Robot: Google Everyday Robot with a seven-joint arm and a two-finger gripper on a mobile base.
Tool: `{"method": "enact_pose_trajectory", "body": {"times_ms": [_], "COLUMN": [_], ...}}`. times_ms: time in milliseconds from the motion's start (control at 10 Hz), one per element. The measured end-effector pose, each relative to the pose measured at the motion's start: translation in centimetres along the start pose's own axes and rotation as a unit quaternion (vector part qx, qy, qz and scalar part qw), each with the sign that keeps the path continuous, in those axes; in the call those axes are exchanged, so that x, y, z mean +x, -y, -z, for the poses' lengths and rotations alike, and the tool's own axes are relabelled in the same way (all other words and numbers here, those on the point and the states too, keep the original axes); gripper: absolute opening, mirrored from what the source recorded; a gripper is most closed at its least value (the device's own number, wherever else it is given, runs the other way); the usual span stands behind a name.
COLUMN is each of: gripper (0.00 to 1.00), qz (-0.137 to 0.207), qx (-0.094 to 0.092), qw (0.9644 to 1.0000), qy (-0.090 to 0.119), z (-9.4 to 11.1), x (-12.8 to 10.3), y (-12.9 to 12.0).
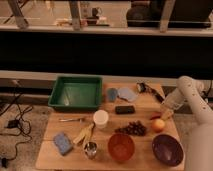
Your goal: Place pepper in paper cup
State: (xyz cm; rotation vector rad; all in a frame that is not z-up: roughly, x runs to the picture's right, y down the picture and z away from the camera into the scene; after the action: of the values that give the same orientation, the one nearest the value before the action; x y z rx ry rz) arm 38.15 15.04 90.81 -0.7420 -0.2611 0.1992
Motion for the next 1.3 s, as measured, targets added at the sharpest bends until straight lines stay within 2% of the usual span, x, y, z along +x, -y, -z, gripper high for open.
{"method": "enact_pose_trajectory", "body": {"times_ms": [300, 400, 700, 800, 900, 1000, 1300], "gripper": [0.39, 0.35, 0.05, 0.0, 0.0, 0.0, 0.0], "qz": [0.0, 0.0, 0.001, 0.0, -0.002, -0.006, -0.007], "qx": [0.001, 0.001, 0.001, 0.0, -0.002, -0.014, -0.042], "qw": [1.0, 1.0, 1.0, 1.0, 1.0, 0.9995, 0.9978], "qy": [0.0, 0.0, 0.0, 0.001, 0.009, 0.027, 0.05], "z": [0.0, 0.0, 0.0, 0.0, 0.1, 0.9, 2.5], "x": [0.1, 0.1, 0.1, 0.1, 0.0, -0.2, -0.3], "y": [0.0, 0.0, 0.1, 0.0, -0.1, -1.3, -4.5]}}
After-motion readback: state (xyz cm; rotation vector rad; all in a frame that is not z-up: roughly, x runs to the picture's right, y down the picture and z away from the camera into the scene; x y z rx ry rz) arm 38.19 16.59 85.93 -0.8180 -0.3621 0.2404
